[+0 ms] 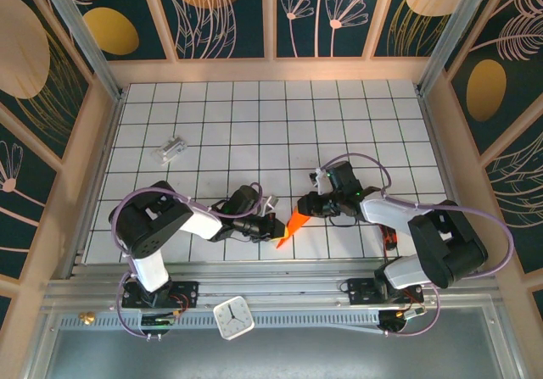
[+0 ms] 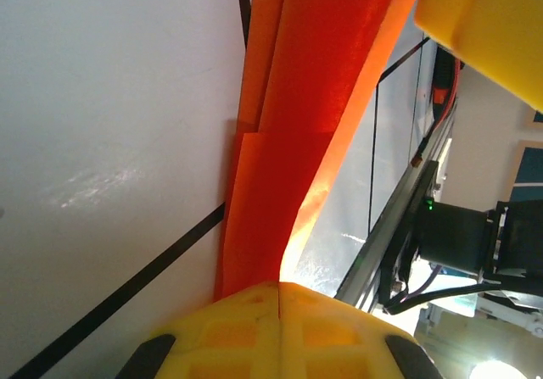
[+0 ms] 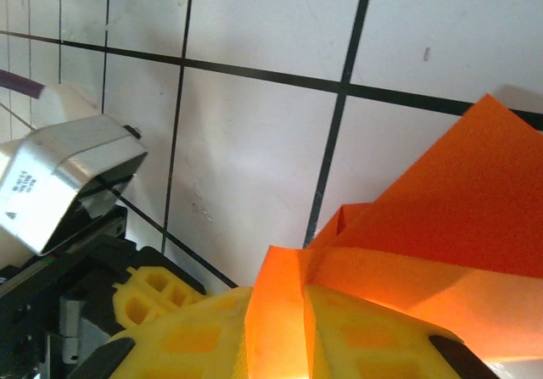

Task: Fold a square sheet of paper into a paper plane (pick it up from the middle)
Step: Perform the fifth fold on the wing at the bottom-center of the table.

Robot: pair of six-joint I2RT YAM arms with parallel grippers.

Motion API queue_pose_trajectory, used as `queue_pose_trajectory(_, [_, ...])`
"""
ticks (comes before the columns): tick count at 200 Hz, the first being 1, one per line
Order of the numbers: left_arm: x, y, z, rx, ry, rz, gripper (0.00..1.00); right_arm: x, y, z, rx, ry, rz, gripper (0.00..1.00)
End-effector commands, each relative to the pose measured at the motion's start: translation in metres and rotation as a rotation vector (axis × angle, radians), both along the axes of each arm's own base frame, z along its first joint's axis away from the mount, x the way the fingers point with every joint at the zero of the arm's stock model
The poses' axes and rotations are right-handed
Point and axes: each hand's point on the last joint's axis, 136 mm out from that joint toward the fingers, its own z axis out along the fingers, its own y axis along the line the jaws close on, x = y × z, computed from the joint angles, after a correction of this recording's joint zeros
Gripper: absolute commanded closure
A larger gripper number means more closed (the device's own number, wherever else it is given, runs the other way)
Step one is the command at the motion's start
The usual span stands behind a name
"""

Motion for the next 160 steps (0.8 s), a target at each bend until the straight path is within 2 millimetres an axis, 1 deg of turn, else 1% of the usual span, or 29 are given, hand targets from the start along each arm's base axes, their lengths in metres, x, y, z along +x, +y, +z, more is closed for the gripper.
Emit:
queue_pose_trajectory(1, [-0.003, -0.003, 0.005, -0.056, 0.039, -0.008, 1.0, -0.002, 0.006, 0.008, 0.028, -0.033, 0.025, 0.76])
queue_pose_trajectory(24, [-0.003, -0.003, 0.005, -0.064, 0.063, 0.002, 1.0, -0.001, 0.003, 0.004, -0.002, -0.034, 0.012, 0.76])
queue_pose_trajectory(48, [-0.003, -0.003, 0.004, -0.066, 0.093, 0.013, 1.0, 0.009, -0.004, 0.001, -0.062, -0.055, -0.03, 0.75])
queue_pose_trajectory(75, [-0.004, -0.003, 0.0, -0.054, 0.128, 0.02, 1.0, 0.023, -0.009, 0.01, -0.094, -0.112, -0.073, 0.74])
queue_pose_trajectory(88, [-0.005, -0.002, -0.002, -0.043, 0.137, 0.02, 1.0, 0.029, -0.012, 0.01, -0.12, -0.127, -0.096, 0.74])
queue_pose_trajectory(104, [-0.005, -0.001, -0.005, -0.032, 0.145, 0.023, 1.0, 0.031, -0.016, 0.004, -0.151, -0.116, -0.11, 0.74])
queue_pose_trajectory(114, [-0.006, -0.001, -0.007, -0.026, 0.154, 0.024, 1.0, 0.029, -0.018, -0.004, -0.172, -0.094, -0.112, 0.74])
queue_pose_trajectory(136, [-0.006, -0.001, -0.008, -0.025, 0.168, 0.031, 1.0, 0.02, -0.026, -0.021, -0.21, -0.05, -0.12, 0.75])
queue_pose_trajectory(160, [-0.004, -0.001, -0.005, -0.034, 0.167, 0.041, 1.0, 0.013, -0.034, -0.033, -0.243, -0.024, -0.132, 0.76])
